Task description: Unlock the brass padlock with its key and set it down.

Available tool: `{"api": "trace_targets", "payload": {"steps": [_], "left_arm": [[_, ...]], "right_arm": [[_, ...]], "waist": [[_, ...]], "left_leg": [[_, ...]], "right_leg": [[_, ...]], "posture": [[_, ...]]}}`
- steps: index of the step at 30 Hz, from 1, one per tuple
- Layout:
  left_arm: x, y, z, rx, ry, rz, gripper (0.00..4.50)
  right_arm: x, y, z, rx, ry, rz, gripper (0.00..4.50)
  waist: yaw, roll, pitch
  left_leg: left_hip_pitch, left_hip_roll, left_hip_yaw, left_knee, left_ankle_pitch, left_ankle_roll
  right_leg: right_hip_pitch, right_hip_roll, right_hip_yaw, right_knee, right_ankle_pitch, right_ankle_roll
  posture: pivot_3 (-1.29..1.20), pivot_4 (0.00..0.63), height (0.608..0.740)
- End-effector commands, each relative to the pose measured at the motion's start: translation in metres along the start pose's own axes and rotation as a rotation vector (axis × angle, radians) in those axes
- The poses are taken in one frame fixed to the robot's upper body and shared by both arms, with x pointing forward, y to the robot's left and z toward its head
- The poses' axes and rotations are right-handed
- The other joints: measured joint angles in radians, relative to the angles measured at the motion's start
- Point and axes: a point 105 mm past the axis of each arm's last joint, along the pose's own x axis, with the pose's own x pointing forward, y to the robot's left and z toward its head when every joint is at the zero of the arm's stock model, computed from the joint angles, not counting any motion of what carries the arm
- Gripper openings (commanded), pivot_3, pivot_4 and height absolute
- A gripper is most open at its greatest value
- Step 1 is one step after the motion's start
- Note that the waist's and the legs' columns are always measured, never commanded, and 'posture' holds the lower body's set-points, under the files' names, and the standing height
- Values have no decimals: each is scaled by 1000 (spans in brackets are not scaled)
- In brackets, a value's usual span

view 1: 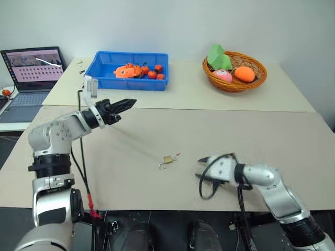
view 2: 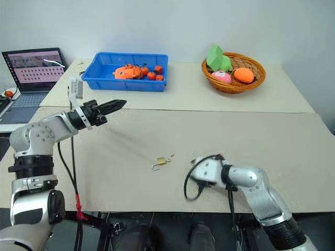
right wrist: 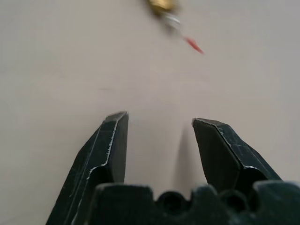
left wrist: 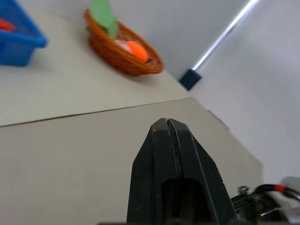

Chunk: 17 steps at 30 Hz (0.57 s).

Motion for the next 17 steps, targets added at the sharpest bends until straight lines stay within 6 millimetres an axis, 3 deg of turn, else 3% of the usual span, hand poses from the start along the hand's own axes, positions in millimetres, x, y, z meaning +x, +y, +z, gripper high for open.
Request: {"api": "trace_targets", "payload": {"steps": [1, 6, 12, 17], "left_arm": [[-25, 50, 14, 123, -130, 359, 0], [-65, 98, 1, 163, -211, 693, 0], [-77, 113, -29, 155, -230, 771, 0], [-78, 117, -39, 162, -250, 778, 0]], "right_arm": [[-26, -56, 3, 267, -71, -376, 2713], [-56, -94, -25, 532, -77, -821, 2713], [-62, -90, -48, 512, -61, -995, 2713], [-60, -82, -65, 441, -22, -1048, 2713]], "waist": [[0, 0, 0], [6, 0, 0], [15, 0, 0], [5, 0, 0]], "left_leg": [[0, 0, 0, -1, 0, 0], [0, -1, 2, -6, 0, -1], [-8, -5, 5, -11, 1, -1], [-8, -5, 6, -12, 1, -1]], "right_leg": [[0, 0, 0, 0, 0, 0], [-4, 0, 1, 0, 1, -1], [-15, -1, 1, 0, 1, 0], [-15, 0, 2, 0, 0, 1]], "posture": [[0, 150, 684], [0, 150, 684], [0, 150, 684], [0, 150, 684]]}}
